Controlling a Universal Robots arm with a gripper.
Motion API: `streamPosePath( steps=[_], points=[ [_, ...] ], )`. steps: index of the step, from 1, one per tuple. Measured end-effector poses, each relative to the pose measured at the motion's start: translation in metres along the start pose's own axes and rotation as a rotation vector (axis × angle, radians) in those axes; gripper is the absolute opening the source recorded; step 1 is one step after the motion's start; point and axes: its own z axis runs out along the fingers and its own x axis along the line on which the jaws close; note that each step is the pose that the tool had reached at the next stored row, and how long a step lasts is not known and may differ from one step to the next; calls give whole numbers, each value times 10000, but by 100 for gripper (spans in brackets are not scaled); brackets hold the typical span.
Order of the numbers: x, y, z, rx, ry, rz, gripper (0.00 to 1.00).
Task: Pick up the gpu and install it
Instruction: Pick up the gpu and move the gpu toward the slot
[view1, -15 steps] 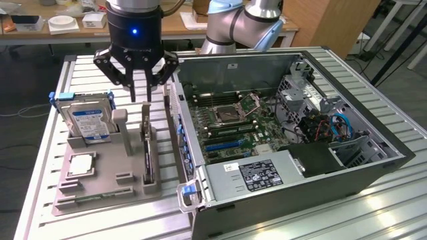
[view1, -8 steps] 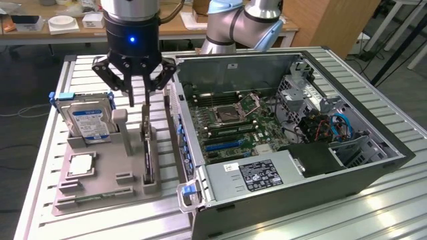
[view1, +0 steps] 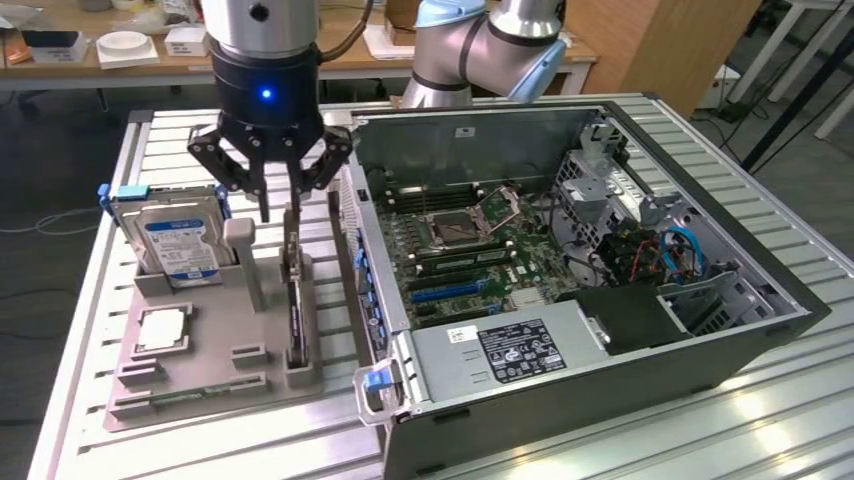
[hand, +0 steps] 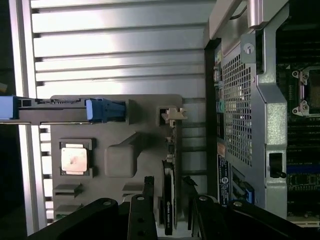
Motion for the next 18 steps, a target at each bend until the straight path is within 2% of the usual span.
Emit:
streamPosePath(
  steps=[6, 18],
  points=[
    [-5, -43, 51, 0, 0, -2, 36],
    [-17, -242, 179, -2, -41, -2, 36]
  ],
)
